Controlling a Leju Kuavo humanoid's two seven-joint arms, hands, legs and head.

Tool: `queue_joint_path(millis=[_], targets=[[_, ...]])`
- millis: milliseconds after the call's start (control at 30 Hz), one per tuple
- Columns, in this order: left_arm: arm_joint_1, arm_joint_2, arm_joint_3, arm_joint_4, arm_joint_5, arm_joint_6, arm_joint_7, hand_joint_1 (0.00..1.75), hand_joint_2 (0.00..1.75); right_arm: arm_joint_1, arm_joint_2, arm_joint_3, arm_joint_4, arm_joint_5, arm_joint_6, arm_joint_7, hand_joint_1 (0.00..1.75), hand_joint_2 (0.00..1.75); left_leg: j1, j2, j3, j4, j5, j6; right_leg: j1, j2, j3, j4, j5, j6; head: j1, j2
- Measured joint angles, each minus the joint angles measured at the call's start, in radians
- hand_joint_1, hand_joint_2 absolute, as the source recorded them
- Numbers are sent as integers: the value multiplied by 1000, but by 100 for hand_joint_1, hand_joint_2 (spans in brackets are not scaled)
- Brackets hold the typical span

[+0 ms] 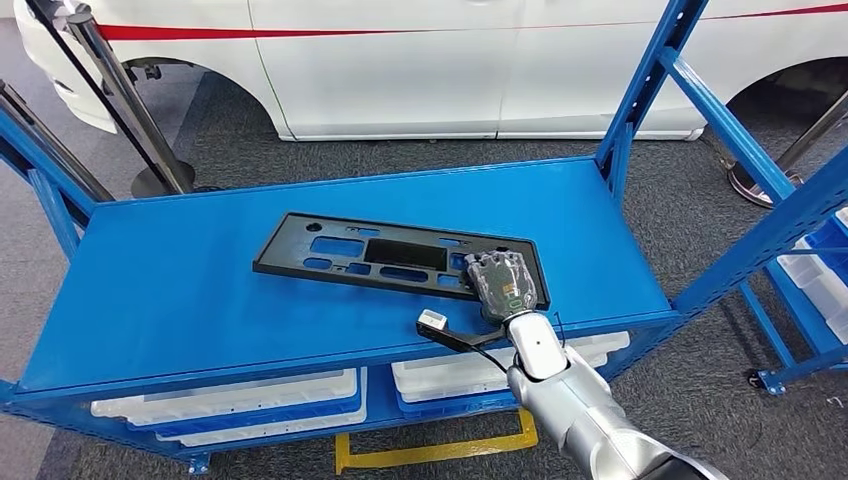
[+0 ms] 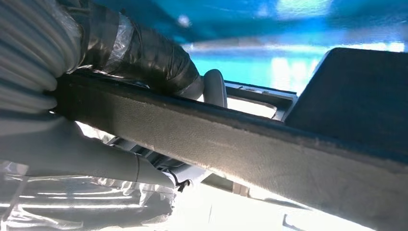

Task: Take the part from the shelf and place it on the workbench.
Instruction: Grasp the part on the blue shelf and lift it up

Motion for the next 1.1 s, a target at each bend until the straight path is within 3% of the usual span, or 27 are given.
queue_joint_path(millis=[167,300,467,533,600,667,700,733,767,833,900,967,1033,1100], targets=[[2,0,6,0,-25,-3,15,0,175,94,-22,-69,-208,117,-20,-7,175,175,-3,-2,-4,2,-1,1,-2,0,-3,-1,0,2,0,0],[2,0,7,0,-34,-3,15,0,175,122,-39,-99,-321,102,-24,-46,175,175,-6,-2,-5,3,-4,6,-6,0,-3,-1,-1,5,0,0],[0,2,8,0,-43,-3,15,0,175,130,-56,-104,-356,63,-23,-83,175,175,-6,2,-2,-6,5,22,-9,1,-1,-3,0,21,0,0],[-1,2,8,0,-45,-3,14,0,175,131,-63,-104,-363,59,-23,-87,175,175,0,8,1,-22,15,33,-8,-2,-20,44,-40,26,0,0],[-1,2,8,0,-46,-4,14,0,175,134,-69,-104,-367,57,-23,-88,175,175,1,12,-1,-26,20,37,-11,-5,-71,160,-109,31,0,0],[0,2,9,0,-48,-4,14,0,175,141,-75,-104,-367,53,-23,-89,175,175,2,14,-8,-21,21,36,-17,-7,-115,257,-139,37,0,0],[0,2,9,0,-49,-4,14,0,175,145,-78,-104,-367,50,-23,-91,175,175,2,14,-13,-17,22,35,-20,-8,-116,261,-125,40,0,0],[-1,2,10,0,-50,-4,14,0,175,147,-81,-104,-369,46,-22,-93,175,175,3,15,-17,-12,23,33,-25,-10,-99,226,-94,43,0,0],[-2,2,10,0,-51,-4,14,0,175,149,-83,-104,-373,42,-21,-94,175,175,4,15,-22,-6,23,31,-29,-13,-68,164,-58,45,0,0],[-3,2,11,0,-54,-5,15,0,175,149,-86,-104,-388,36,-17,-96,175,175,4,14,-32,2,28,19,-28,-16,-16,55,-15,43,0,0],[-3,2,13,0,-56,-6,16,0,175,150,-89,-104,-402,31,-9,-97,175,175,3,14,-38,4,37,4,-20,-14,-8,23,-8,34,0,0],[-1,2,14,0,-60,-6,17,0,175,151,-92,-104,-410,26,2,-97,175,175,5,13,-42,2,44,-13,-20,-13,-19,19,5,18,-1,0],[0,2,14,1,-62,-6,17,0,175,151,-93,-104,-416,21,11,-98,175,175,9,11,-59,32,4,-25,-23,-15,-34,14,24,-4,-1,0],[0,2,14,1,-63,-8,17,0,175,151,-94,-104,-419,18,15,-99,175,175,10,10,-95,135,-88,-32,-22,-17,-56,13,43,-17,-1,0]])
